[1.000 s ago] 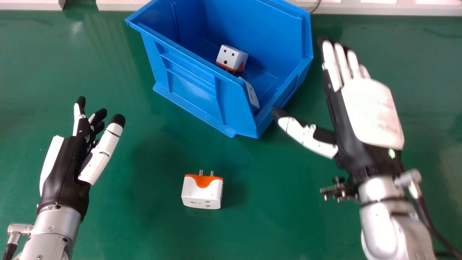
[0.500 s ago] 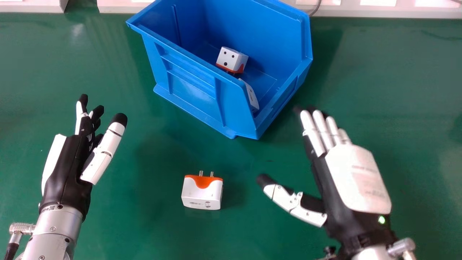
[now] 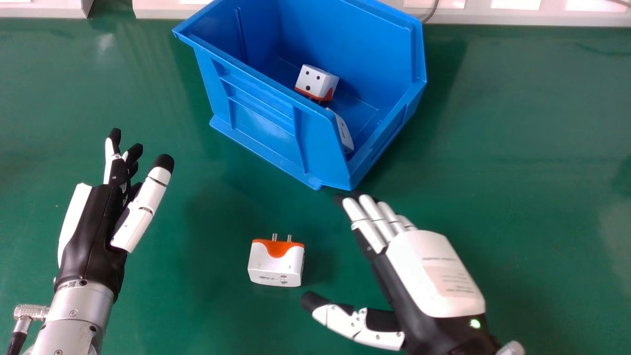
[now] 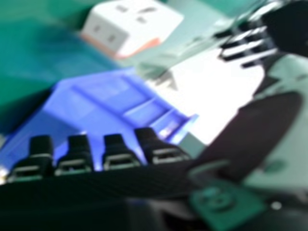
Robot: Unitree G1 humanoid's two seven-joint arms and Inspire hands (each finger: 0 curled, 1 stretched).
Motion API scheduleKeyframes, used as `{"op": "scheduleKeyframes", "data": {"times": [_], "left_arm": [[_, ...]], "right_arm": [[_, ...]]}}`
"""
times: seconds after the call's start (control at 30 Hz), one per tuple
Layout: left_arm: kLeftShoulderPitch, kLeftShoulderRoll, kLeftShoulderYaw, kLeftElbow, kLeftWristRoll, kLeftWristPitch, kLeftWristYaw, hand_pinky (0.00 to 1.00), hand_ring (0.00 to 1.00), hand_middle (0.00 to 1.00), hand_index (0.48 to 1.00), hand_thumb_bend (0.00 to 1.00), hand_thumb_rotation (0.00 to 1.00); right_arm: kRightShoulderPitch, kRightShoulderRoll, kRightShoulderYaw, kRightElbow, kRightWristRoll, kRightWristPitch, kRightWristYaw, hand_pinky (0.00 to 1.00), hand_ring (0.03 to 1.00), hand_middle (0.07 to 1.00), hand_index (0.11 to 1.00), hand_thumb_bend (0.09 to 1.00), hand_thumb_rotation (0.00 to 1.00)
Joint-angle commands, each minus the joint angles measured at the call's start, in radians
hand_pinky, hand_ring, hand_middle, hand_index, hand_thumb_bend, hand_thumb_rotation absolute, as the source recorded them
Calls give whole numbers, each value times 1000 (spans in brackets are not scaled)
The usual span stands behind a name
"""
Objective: Pick all objects and put in blue box
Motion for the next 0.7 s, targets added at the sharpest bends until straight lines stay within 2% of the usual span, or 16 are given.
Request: {"op": "scheduleKeyframes", "data": {"times": [0.0,0.3,0.67], "left_arm": [[2,-2,0,-12,0,-21,10,942,994,982,950,493,798],[-2,-4,-3,-14,0,-11,15,942,994,980,951,492,806],[-7,3,-1,-3,-7,-19,6,945,995,982,954,491,812]], "right_arm": [[-42,3,14,17,-5,-31,15,917,959,966,947,404,819],[-184,12,36,143,1,-63,54,915,949,951,939,417,803],[-363,32,55,362,-2,-76,56,914,936,940,936,421,786]]}}
